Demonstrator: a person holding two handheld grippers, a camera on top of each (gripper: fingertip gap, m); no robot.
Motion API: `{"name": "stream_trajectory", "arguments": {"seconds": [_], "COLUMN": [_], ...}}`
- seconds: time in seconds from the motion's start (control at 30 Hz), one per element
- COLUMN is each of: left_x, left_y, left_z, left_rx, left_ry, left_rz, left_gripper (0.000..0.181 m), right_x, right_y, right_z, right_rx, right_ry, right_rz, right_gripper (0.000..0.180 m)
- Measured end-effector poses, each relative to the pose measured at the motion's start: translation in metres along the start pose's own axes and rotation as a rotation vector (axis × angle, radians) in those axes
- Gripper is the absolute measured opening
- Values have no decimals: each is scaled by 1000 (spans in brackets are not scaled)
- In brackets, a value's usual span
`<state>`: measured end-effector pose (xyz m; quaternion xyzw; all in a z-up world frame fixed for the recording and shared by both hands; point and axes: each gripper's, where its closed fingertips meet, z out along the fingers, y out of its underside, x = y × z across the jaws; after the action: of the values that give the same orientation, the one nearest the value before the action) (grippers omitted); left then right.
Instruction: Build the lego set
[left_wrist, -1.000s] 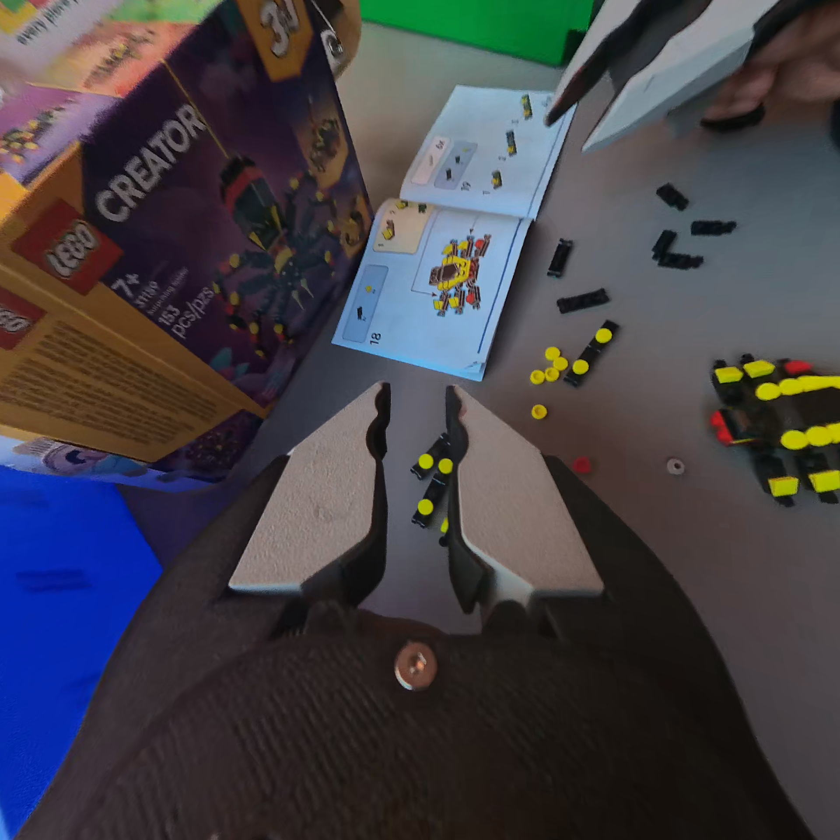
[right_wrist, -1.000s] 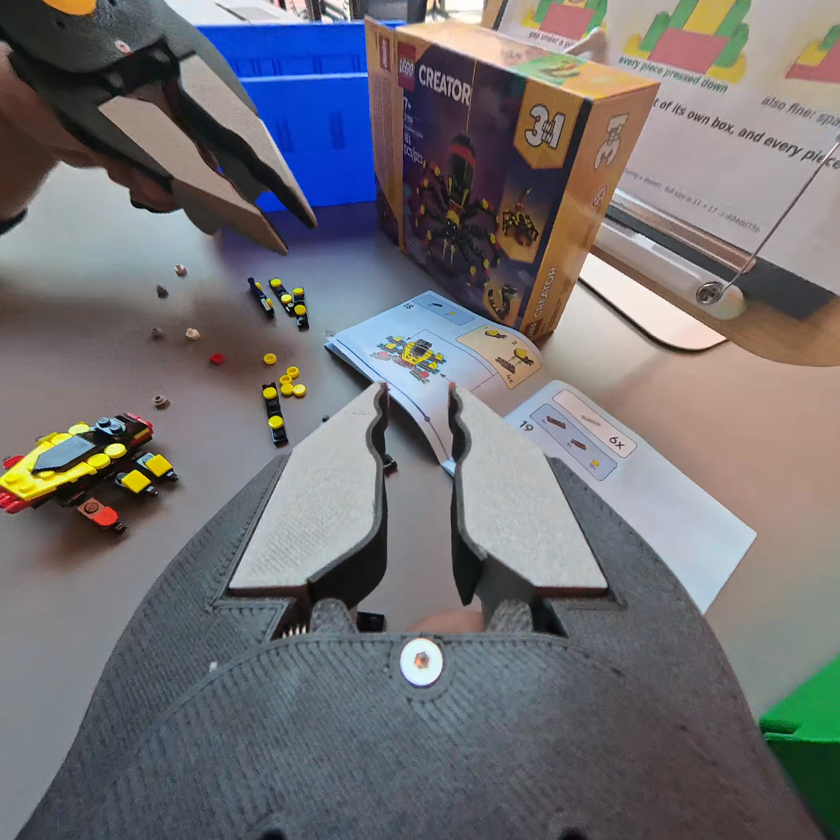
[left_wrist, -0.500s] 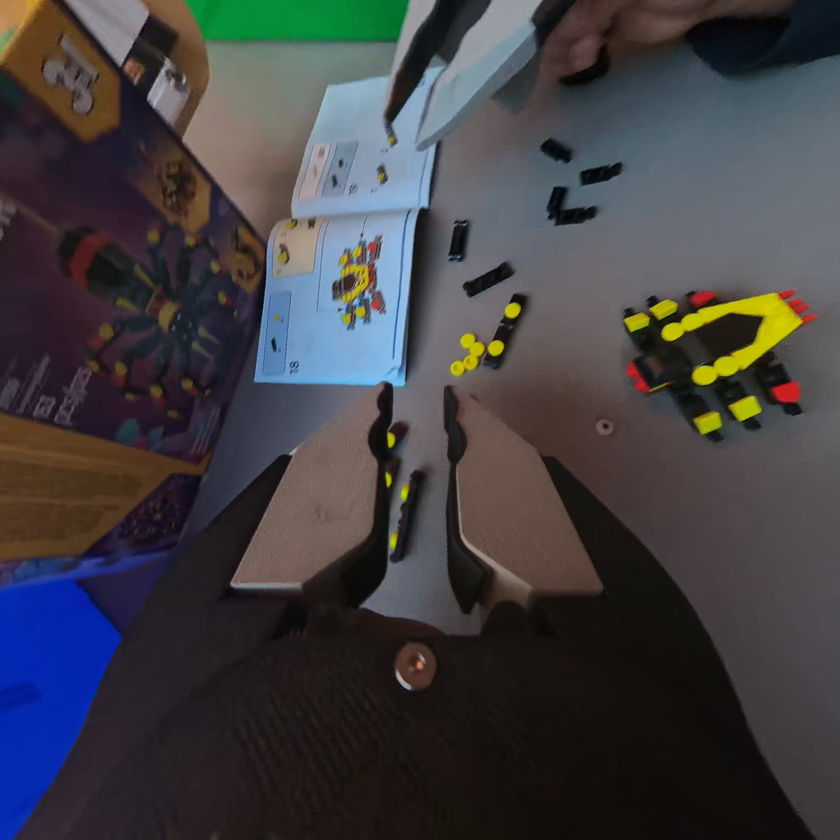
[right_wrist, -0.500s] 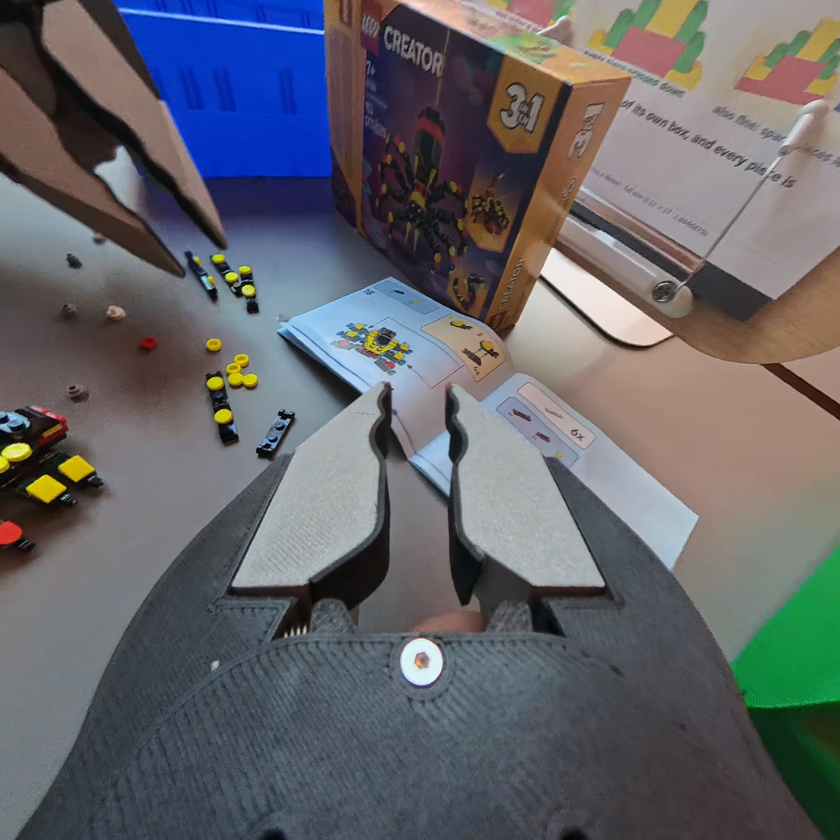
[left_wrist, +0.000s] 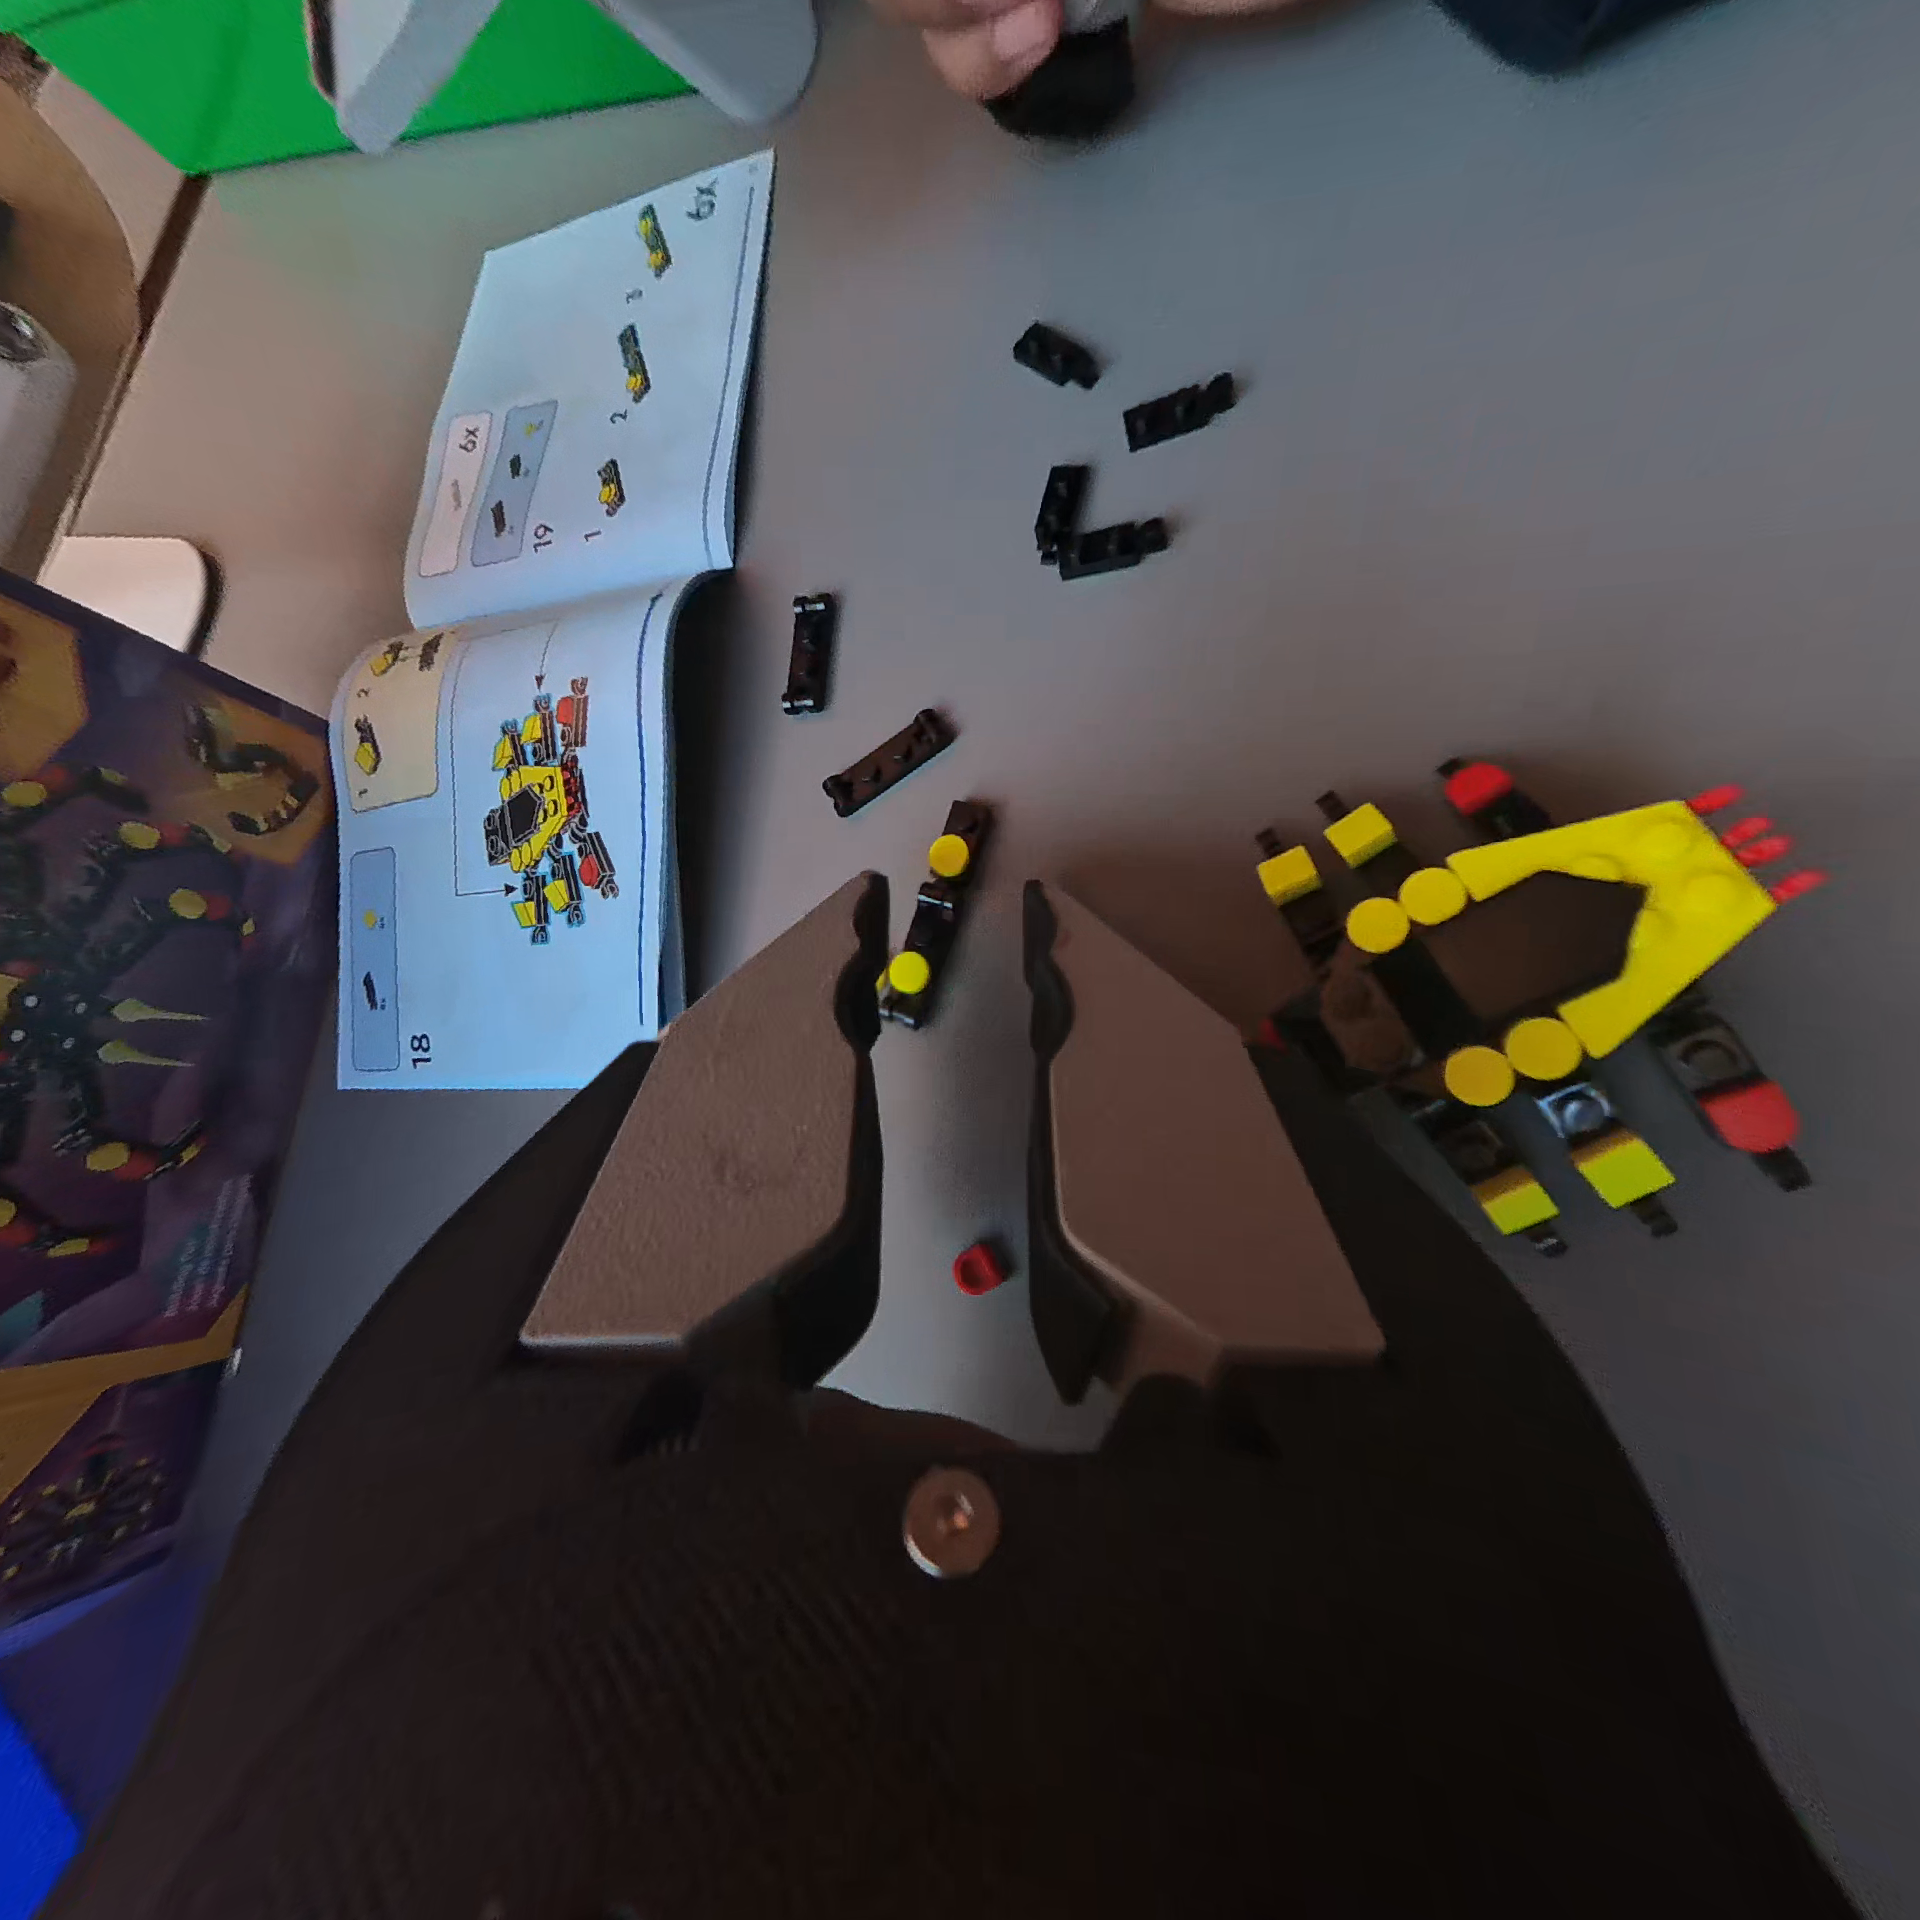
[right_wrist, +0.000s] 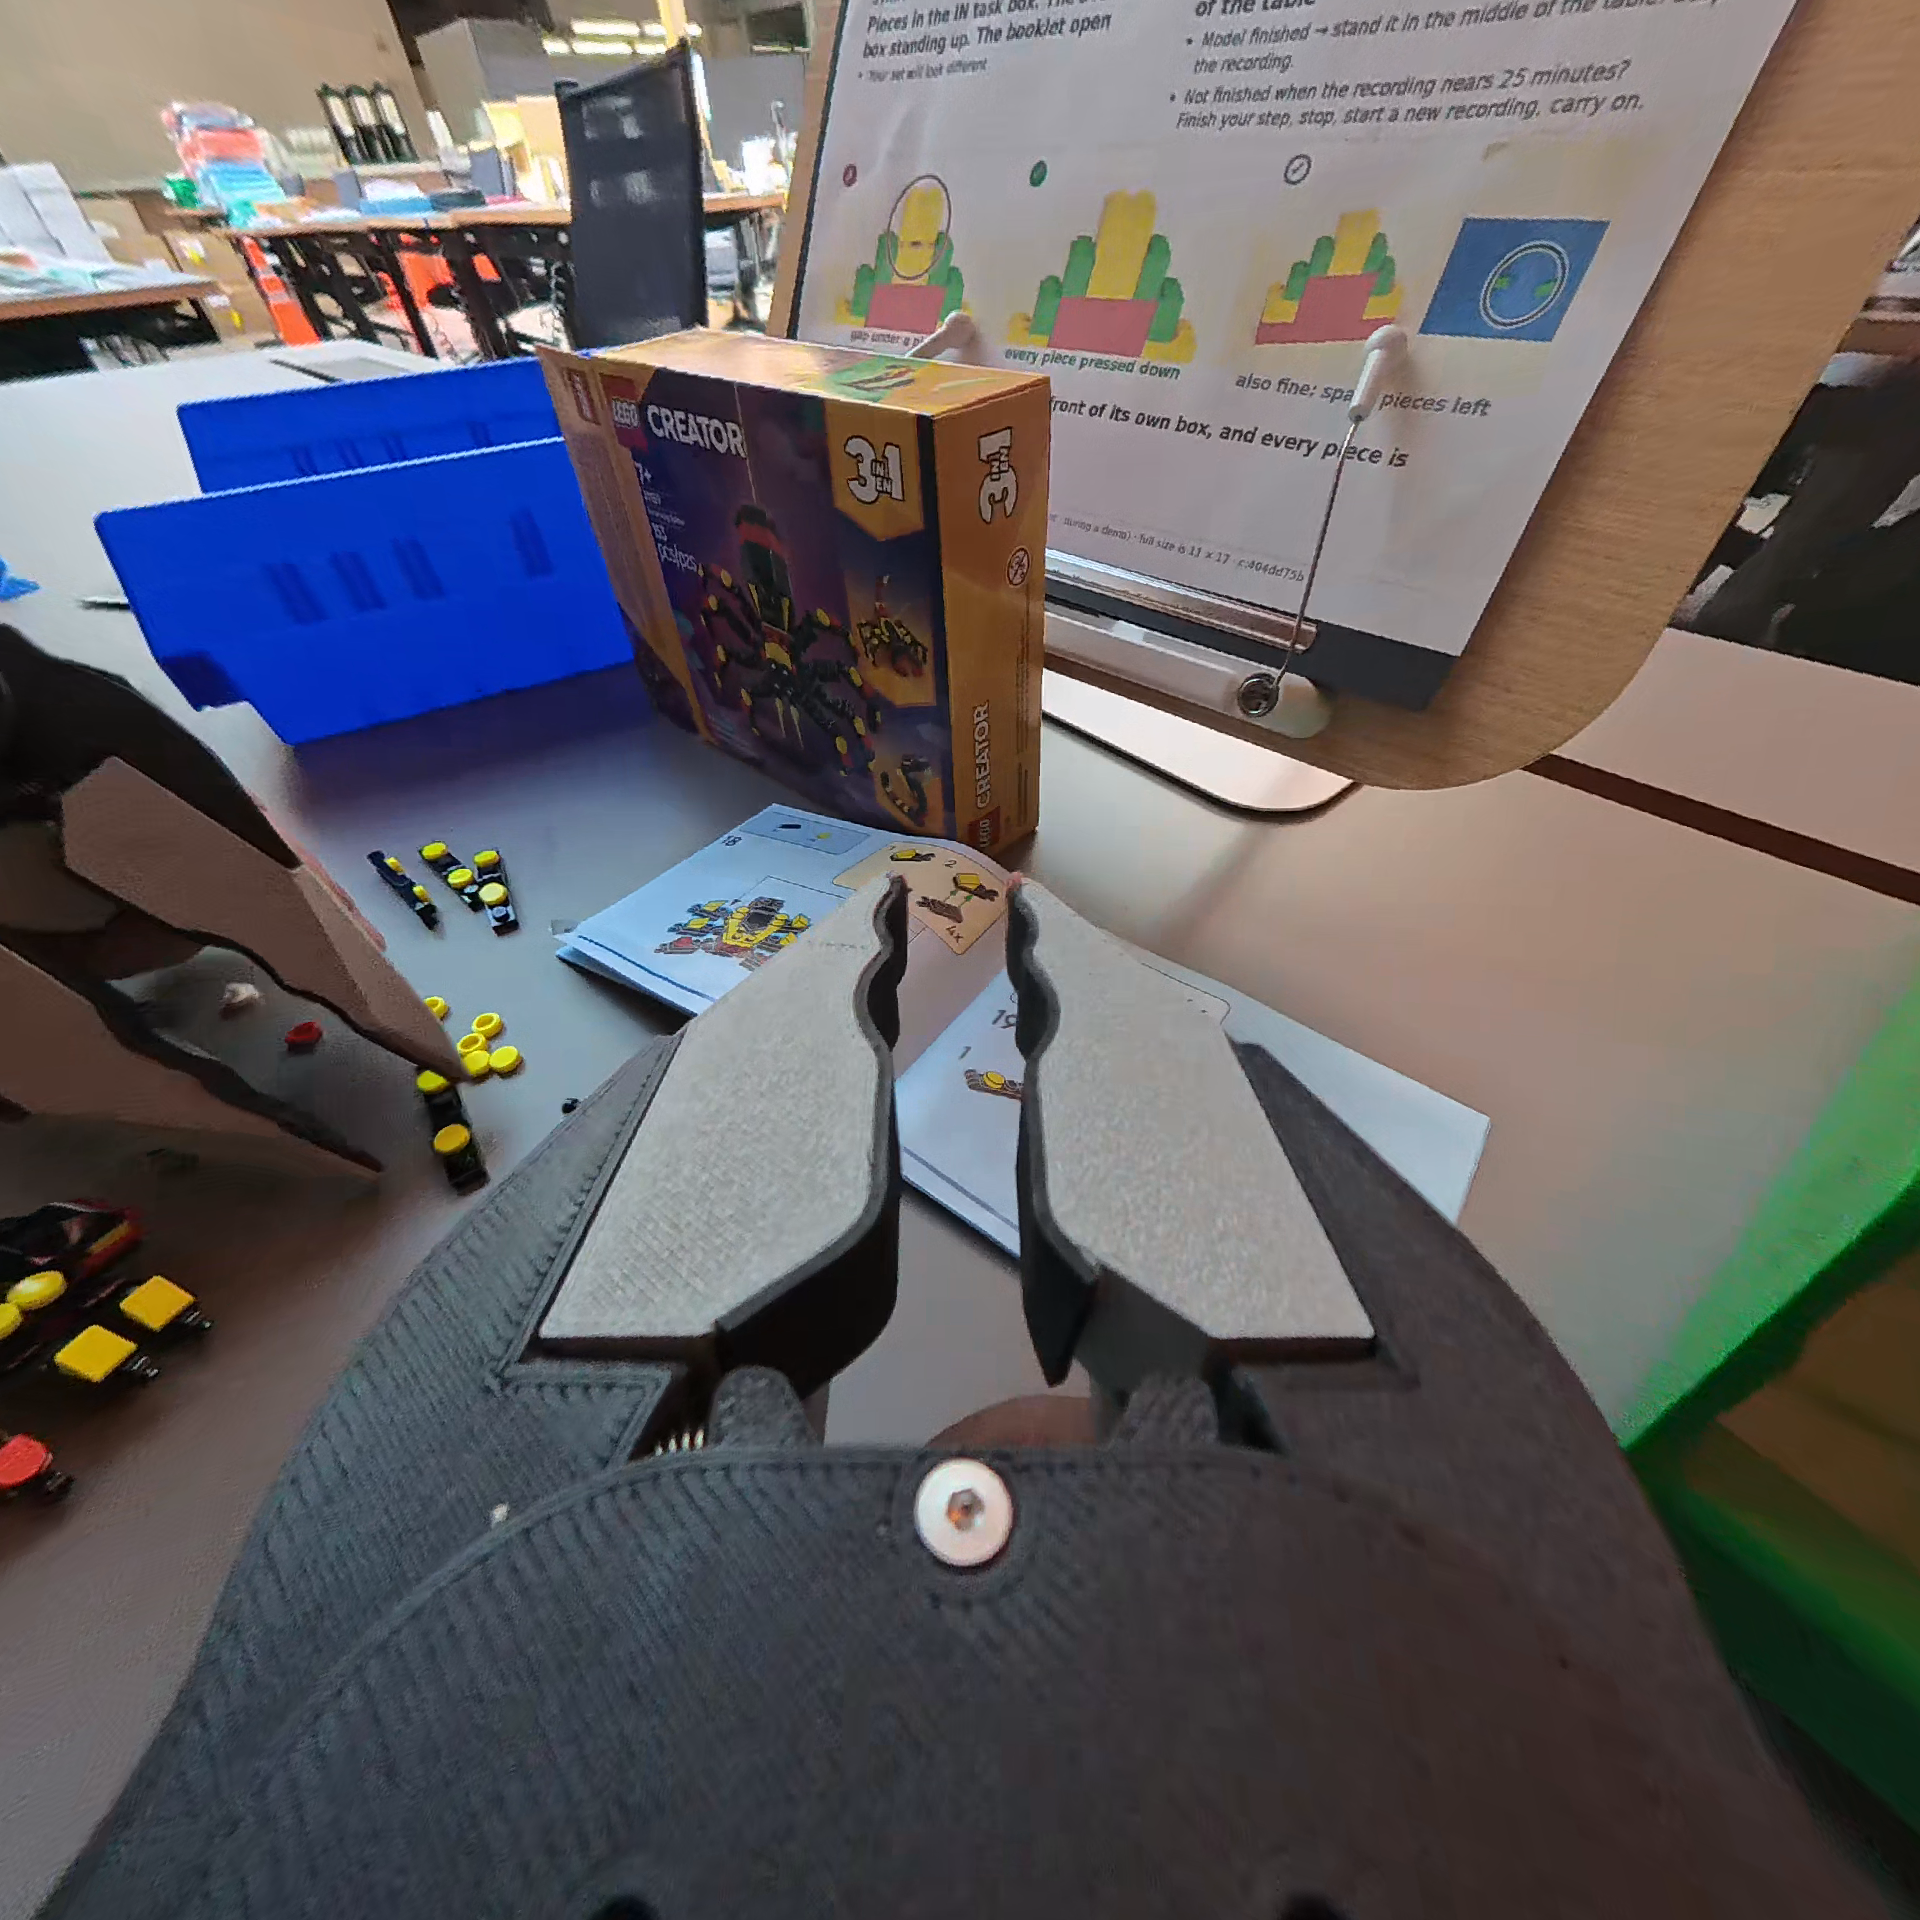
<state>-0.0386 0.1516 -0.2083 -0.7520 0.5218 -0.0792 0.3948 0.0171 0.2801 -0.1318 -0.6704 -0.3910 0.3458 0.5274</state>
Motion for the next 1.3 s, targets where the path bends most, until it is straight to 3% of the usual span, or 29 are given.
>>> {"name": "stream_trajectory", "arguments": {"seconds": [0.03, 0.13, 0.27, 0.77, 1.3], "left_x": [0, 3, 4, -12, -5], "left_y": [2, 3, 5, 6, 11], "left_z": [2, 4, 1, -16, -4], "left_rx": [-6, -7, -25, -1, -29], "left_ry": [-2, 14, 19, 32, 48], "left_rz": [3, -3, 7, -87, -101], "left_gripper": [20, 3, 0, 4, 18], "right_x": [-1, -4, -5, 5, 23], "right_y": [1, 2, 0, -9, -24], "right_z": [1, 2, 1, -7, -20], "right_rx": [-5, -10, -6, 42, 126], "right_ry": [-5, -7, 3, 44, 111], "right_rz": [-2, -26, -55, -46, -1], "right_gripper": [16, 15, 13, 13, 11]}}
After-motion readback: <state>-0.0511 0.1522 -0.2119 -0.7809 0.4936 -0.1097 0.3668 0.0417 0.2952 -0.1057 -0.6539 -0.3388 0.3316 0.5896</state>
